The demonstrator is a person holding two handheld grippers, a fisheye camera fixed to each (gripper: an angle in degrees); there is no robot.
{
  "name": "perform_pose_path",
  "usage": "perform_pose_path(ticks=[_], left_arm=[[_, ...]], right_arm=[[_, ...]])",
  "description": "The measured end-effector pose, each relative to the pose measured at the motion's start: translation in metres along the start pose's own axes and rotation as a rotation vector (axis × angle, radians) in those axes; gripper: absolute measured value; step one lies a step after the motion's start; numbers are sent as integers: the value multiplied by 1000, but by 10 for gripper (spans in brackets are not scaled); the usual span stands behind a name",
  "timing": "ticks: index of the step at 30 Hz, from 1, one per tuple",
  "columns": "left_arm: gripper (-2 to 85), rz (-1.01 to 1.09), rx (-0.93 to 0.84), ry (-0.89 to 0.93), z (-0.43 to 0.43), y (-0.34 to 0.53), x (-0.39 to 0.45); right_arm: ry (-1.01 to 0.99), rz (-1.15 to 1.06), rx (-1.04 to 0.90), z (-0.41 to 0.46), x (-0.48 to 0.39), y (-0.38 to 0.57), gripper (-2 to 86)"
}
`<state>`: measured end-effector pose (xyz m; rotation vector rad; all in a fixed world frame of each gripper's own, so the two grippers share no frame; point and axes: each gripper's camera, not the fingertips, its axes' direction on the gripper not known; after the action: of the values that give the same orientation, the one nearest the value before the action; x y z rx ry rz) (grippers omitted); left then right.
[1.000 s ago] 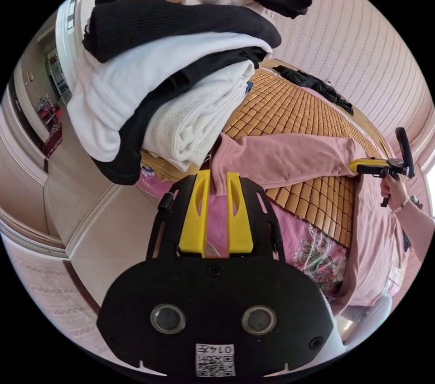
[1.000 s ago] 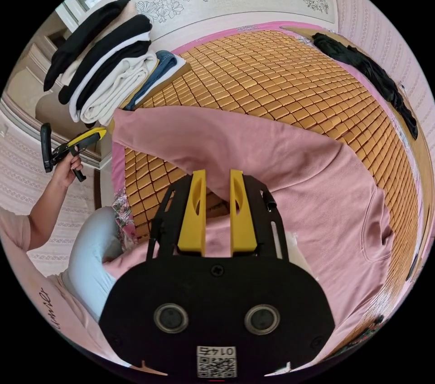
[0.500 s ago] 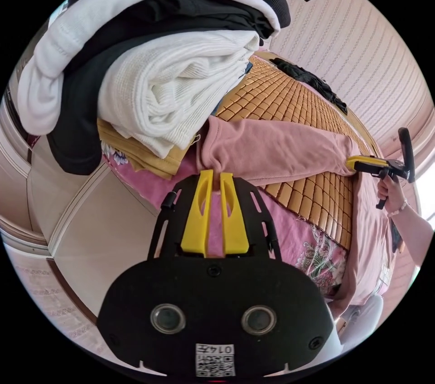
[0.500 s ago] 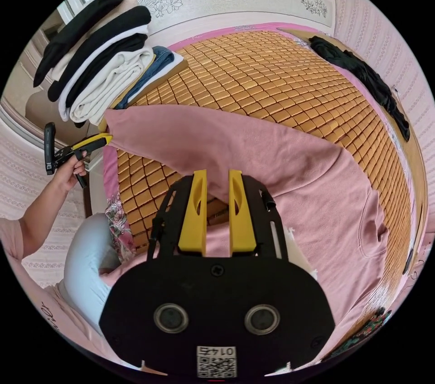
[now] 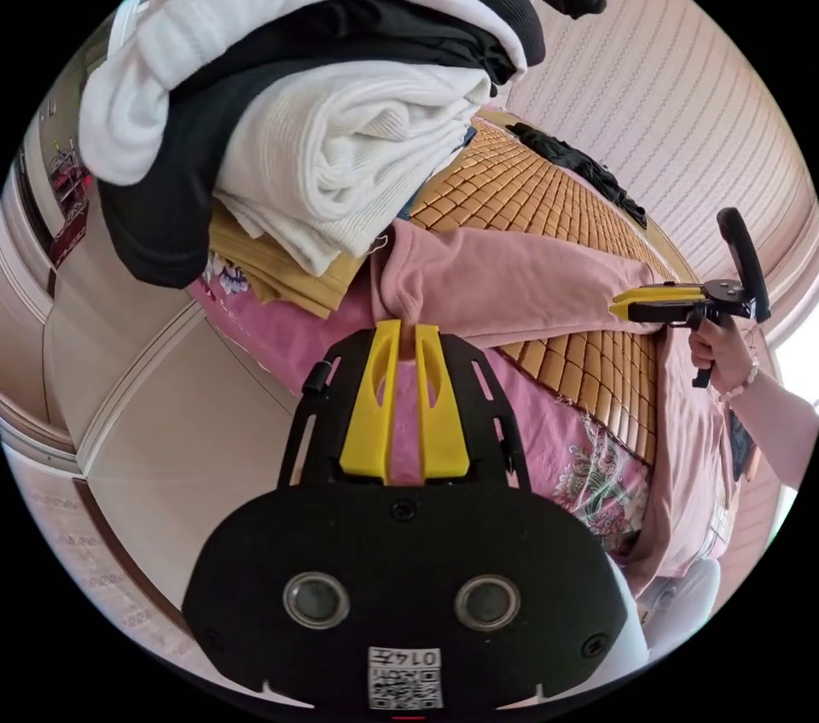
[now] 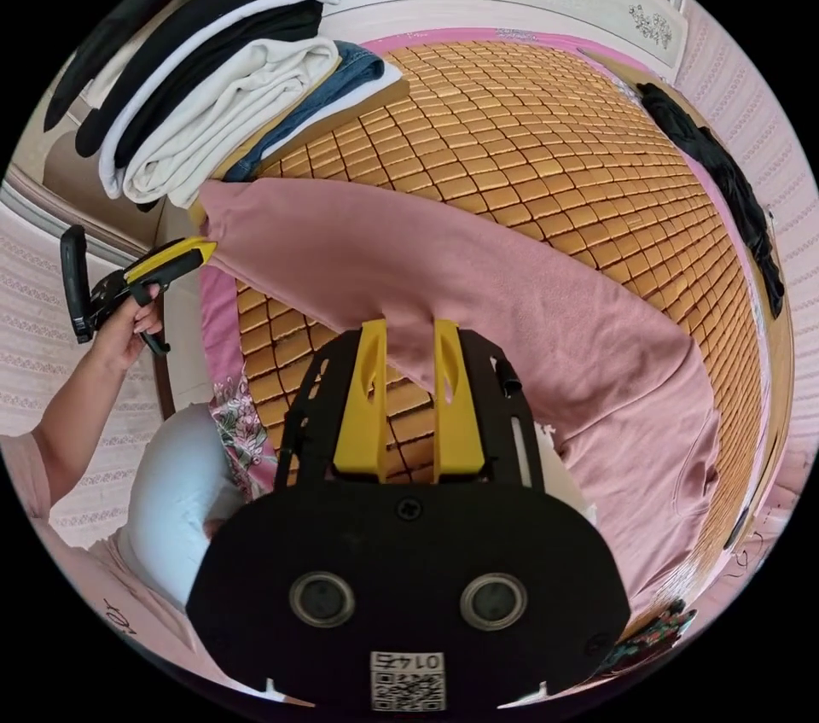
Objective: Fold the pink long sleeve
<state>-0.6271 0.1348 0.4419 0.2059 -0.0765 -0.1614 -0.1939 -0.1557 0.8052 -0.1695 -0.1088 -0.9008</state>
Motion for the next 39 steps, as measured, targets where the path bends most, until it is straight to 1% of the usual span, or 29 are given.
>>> perform_pose_path(ticks=[1, 4, 7, 8, 9, 10, 11, 13, 15, 17, 18, 20, 21, 23, 25, 27, 29, 31, 32, 34, 36, 37, 39], left_arm=[[43, -36, 6, 10, -3, 2, -2], [61, -77, 43, -40, -16, 10, -1], [76, -68, 102, -89, -22, 20, 3], [75, -54, 56, -91, -13, 20, 5], [75, -50, 18, -85, -6, 19, 5], [58, -47, 54, -73, -5, 22, 6], [45, -27, 38, -12, -3, 22, 6], [34, -58, 30, 5, -6, 20, 7], [29, 3, 75, -23, -20, 21, 22], [28, 164, 186, 26, -50, 28, 59], [28, 220, 206, 34, -56, 30, 71], [30, 358, 219, -123, -68, 43, 115], [30, 387, 216, -139, -69, 46, 123], [30, 433, 244, -70, -72, 57, 137], [29, 458, 255, -32, -75, 63, 148], [28, 470, 254, -28, -79, 66, 162], [27, 562, 266, 17, -83, 74, 190], [25, 677, 281, 13, -84, 82, 218], [24, 739, 289, 24, -83, 88, 234], [24, 800, 257, 64, -79, 94, 256], [25, 834, 258, 99, -80, 101, 271], [26, 845, 260, 114, -81, 104, 278], [27, 848, 279, 147, -85, 105, 287]], right_arm=[[-21, -7, 12, -2, -1, 0, 84], [-95, -41, 66, -8, -11, -5, 85], [-191, -77, 63, -1, -24, -15, 86], [-239, -87, 51, 5, -28, -19, 87], [-281, -93, 33, 11, -31, -21, 88], [-297, -96, 25, 15, -33, -22, 89], [-324, -97, 13, 21, -36, -22, 91], [-354, -105, 2, 27, -41, -20, 97], [-388, -120, 7, 29, -47, -16, 121], [-439, -135, 12, 25, -48, -12, 150], [-472, -132, 23, 21, -46, -7, 168], [-469, -135, 47, 13, -39, 7, 182], [-444, -137, 49, 11, -33, 19, 192], [-453, -89, 53, 11, -17, 39, 196], [-523, -15, 102, 3, 7, 64, 191], [-545, 69, 197, -13, 35, 100, 190], [-542, 81, 224, -18, 43, 121, 199], [-532, 39, 165, -15, 38, 133, 212], [-505, 16, 127, -11, 35, 140, 208], [-456, 28, 115, -6, 39, 155, 163], [-426, 118, 131, -4, 60, 182, 76], [-429, 136, 145, -5, 66, 190, 72], [-498, 199, 212, -11, 92, 226, 59]])
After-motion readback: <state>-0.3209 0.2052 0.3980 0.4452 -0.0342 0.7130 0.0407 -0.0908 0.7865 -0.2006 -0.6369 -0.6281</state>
